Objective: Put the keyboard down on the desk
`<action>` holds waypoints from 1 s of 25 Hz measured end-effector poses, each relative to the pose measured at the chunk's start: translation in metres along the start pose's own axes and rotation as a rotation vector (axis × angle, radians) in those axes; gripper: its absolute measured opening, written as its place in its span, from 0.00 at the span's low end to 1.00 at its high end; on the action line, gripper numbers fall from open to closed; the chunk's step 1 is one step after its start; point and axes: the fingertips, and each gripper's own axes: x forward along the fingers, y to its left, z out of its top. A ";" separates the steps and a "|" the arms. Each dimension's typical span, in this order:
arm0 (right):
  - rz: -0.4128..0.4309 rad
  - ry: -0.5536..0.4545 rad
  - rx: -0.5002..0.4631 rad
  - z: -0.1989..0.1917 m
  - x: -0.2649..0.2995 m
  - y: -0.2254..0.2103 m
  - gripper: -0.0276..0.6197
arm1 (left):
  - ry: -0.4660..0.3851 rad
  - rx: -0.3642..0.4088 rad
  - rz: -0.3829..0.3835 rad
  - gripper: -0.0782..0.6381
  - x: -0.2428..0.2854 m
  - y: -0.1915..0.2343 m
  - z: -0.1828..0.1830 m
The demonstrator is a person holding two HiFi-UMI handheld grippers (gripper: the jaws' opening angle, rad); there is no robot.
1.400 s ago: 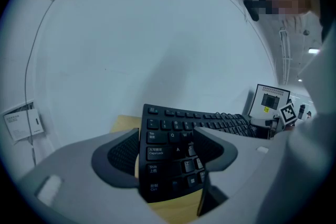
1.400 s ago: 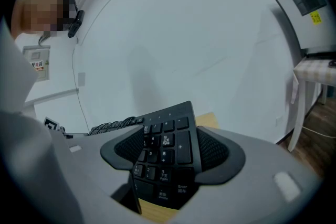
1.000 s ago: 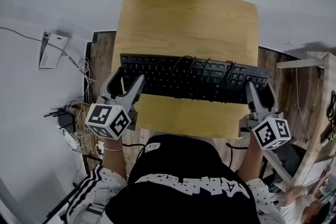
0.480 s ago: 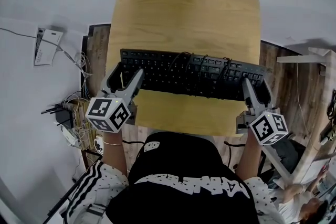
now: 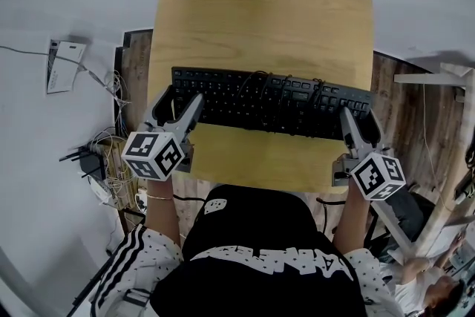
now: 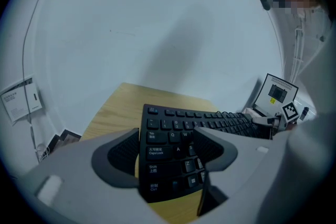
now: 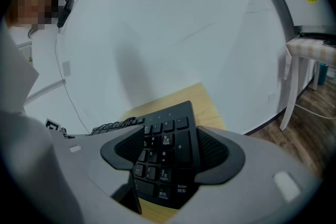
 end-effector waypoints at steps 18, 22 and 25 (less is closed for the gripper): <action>-0.048 0.077 0.039 -0.028 0.008 -0.014 0.54 | 0.085 -0.006 0.008 0.53 0.019 0.008 -0.023; -0.051 0.088 0.047 -0.032 0.008 -0.014 0.54 | 0.099 -0.010 0.007 0.53 0.022 0.010 -0.027; -0.061 0.096 0.048 -0.035 0.010 -0.017 0.54 | 0.109 -0.009 0.008 0.53 0.025 0.011 -0.029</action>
